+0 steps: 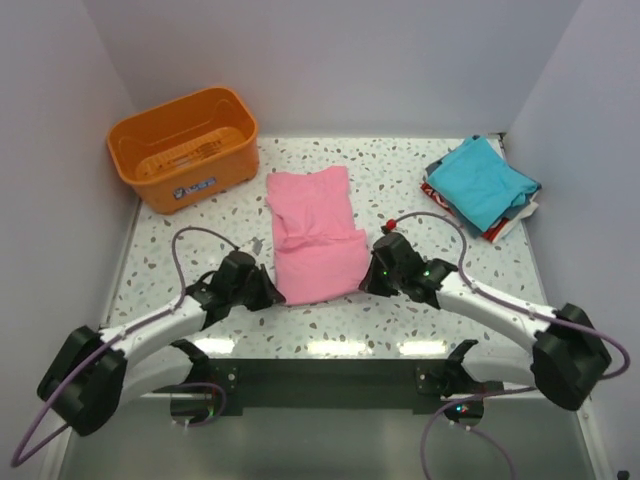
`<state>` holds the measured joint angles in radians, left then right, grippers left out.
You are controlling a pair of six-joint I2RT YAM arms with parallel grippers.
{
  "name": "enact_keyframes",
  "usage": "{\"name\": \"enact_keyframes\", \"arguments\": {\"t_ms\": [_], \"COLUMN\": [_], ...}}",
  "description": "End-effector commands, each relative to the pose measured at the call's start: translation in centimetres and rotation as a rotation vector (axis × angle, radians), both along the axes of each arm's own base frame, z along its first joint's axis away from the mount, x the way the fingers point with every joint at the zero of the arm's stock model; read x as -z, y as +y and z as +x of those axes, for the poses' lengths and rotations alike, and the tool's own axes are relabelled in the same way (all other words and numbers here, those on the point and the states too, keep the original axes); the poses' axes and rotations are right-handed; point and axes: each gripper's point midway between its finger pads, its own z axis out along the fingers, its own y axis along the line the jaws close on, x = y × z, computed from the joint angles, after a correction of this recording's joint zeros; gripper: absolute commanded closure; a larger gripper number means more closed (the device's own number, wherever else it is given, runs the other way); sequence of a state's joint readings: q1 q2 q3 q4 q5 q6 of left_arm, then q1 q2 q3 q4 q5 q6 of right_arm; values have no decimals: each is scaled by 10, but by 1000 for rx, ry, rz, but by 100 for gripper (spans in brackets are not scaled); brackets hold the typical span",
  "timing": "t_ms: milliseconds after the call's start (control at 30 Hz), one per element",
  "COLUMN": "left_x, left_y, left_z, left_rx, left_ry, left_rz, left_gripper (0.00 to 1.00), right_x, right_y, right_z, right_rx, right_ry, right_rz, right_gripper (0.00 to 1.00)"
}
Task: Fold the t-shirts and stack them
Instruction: Fold the tshirt
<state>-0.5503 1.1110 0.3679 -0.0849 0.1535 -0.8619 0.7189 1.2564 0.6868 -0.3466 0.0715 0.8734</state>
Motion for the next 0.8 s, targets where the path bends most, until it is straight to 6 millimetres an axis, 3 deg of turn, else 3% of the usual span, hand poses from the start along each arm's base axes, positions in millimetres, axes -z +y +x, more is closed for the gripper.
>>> {"name": "enact_keyframes", "arguments": {"t_ms": [0,133,333,433,500,667,767], "left_x": [-9,-32,-90,-101,-118,-134,-160], "left_y": [8,15,9,24,23,20,19], "left_z": [-26,-35,-19,3,15,47,74], "left_rx": [-43,-76,-60,-164,-189,-240,-273], "left_ry": [31,-1,-125,-138,-163,-202,-249], "left_rz": [44,11,-31,84,95,151,150], "left_gripper": [100,100,100,100,100,100,100], "right_x": [-8,-33,-71,-103,-108,-135,-143], "right_y": [-22,-20,-15,-10,-14,-16,-13], "right_z": [-34,-48,-33,-10,4,45,67], "right_rx": [-38,-55,-69,-45,-9,38,40], "right_ry": [14,-29,-128,-211,-219,-295,-314], "right_rz": [-61,33,57,46,21,8,1], "right_gripper": [100,100,100,100,100,100,100]}}
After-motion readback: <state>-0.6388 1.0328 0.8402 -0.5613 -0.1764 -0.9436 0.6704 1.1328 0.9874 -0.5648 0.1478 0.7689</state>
